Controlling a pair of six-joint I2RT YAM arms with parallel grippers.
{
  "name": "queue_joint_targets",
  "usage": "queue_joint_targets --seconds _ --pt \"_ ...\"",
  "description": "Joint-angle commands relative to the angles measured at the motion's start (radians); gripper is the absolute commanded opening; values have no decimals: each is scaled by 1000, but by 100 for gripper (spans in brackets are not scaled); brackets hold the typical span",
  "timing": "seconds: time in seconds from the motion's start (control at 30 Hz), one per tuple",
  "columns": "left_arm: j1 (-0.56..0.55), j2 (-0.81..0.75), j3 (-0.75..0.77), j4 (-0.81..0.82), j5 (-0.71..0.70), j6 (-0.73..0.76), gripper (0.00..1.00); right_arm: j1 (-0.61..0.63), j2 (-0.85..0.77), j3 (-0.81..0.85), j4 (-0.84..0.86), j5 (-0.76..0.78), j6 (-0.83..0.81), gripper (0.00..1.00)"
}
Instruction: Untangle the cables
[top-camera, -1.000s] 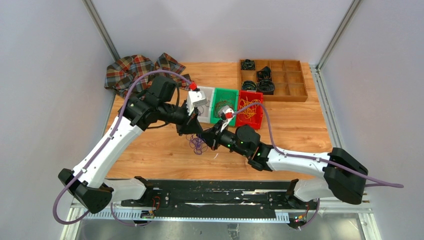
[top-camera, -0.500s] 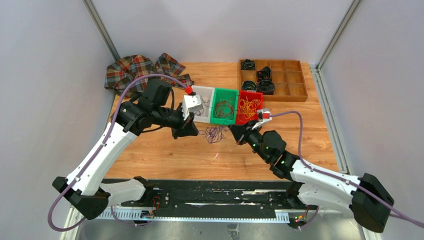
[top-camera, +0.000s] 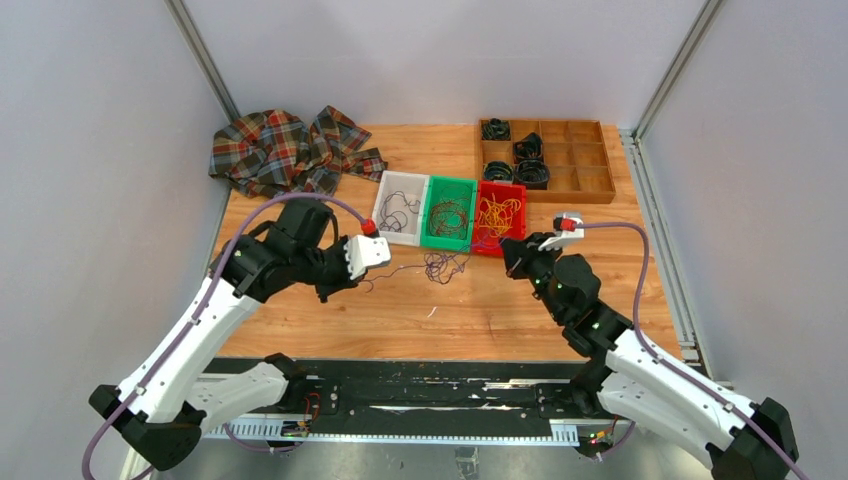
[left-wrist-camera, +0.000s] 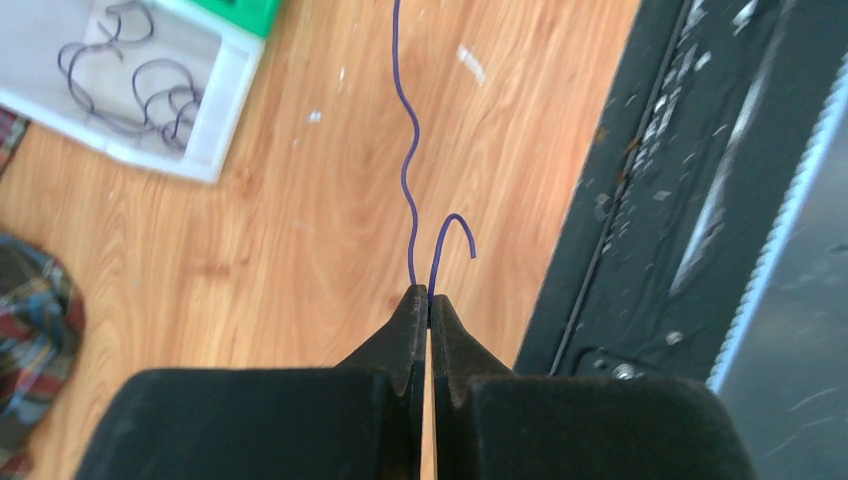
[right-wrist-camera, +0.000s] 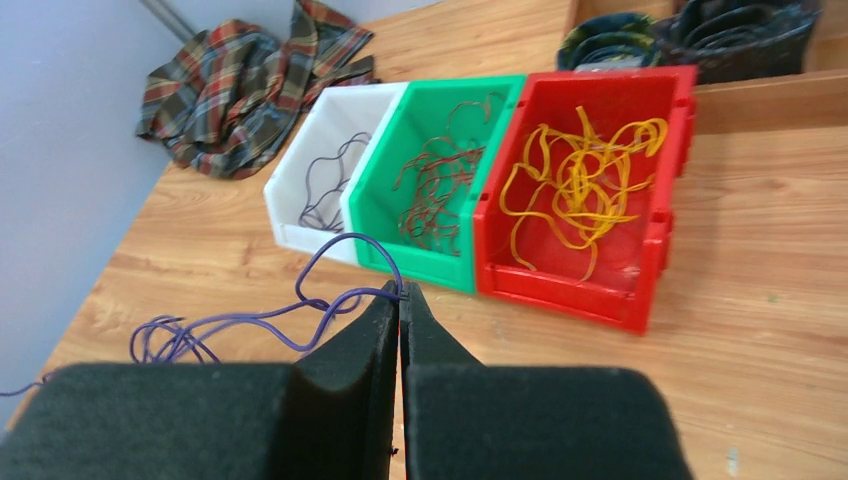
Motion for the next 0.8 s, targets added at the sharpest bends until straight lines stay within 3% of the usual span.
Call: queue_joint_targets --seconds 0.0,0.17,0.3,0.4,0.43,0.47,0.57,0.6,0.67,0.77 --pt "-5 -31 -135 -28 -250 186 1 -60 -50 96 -133 70 -68 0" --pt "-5 -55 -286 -14 -395 299 1 -112 -58 175 -210 54 -124 1" --pt "-4 -52 -273 11 -293 243 1 -114 -18 206 -182 -122 -101 1" --pt "-5 -31 -210 11 -235 208 2 -112 6 241 -202 -160 -80 1" --pt "-5 -22 -194 11 -226 200 15 -113 6 245 -181 -189 -77 1" --pt "-5 -18 -180 11 -211 193 35 -113 13 249 -151 -238 -68 1" --pt "-5 -33 -144 17 -118 175 72 -112 68 294 -91 -451 -7 1" --pt "-5 -41 -127 32 -84 148 89 -107 93 309 -67 -516 11 1" --pt "-4 -47 -89 73 -29 74 99 -78 136 344 -35 -594 29 1" --pt "-4 -24 3 98 49 -15 99 -1 182 403 -32 -620 5 1"
